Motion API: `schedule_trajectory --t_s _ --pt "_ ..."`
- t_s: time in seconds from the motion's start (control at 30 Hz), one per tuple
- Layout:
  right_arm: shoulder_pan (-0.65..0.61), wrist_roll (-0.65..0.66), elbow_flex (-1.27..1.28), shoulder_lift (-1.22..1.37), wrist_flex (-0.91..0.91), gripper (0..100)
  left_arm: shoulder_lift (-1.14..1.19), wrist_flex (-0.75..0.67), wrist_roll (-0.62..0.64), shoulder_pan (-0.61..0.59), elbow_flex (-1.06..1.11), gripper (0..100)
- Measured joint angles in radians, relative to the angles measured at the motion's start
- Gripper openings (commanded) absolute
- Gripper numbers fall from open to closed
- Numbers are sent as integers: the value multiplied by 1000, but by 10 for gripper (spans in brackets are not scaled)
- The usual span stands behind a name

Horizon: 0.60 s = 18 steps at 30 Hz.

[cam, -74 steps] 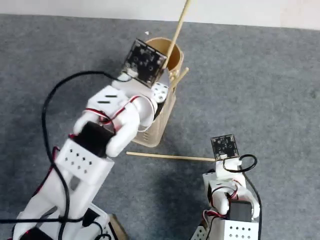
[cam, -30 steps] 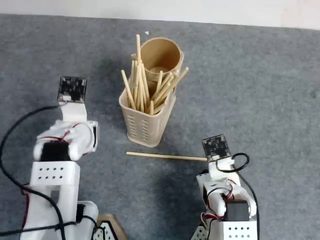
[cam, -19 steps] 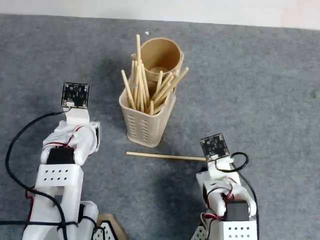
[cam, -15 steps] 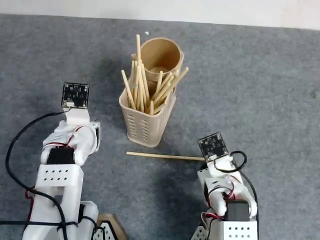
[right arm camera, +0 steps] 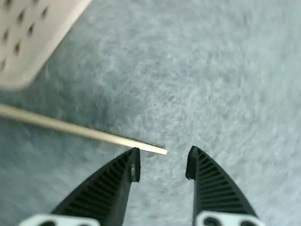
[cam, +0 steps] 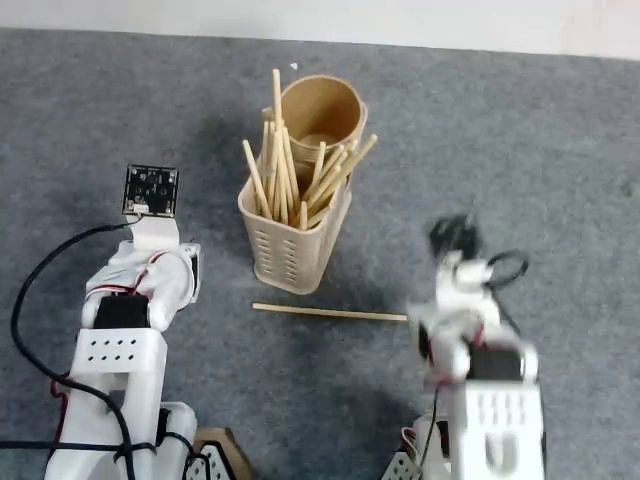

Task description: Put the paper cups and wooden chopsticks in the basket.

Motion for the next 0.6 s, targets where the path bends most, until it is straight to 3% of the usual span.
schedule_trajectory --t_s 0.33,0.6 --pt "-84 -790 -468 956 38 169 0 0 0 0 0 161" --pt "-167 -1097 -580 1066 166 169 0 0 0 0 0 161"
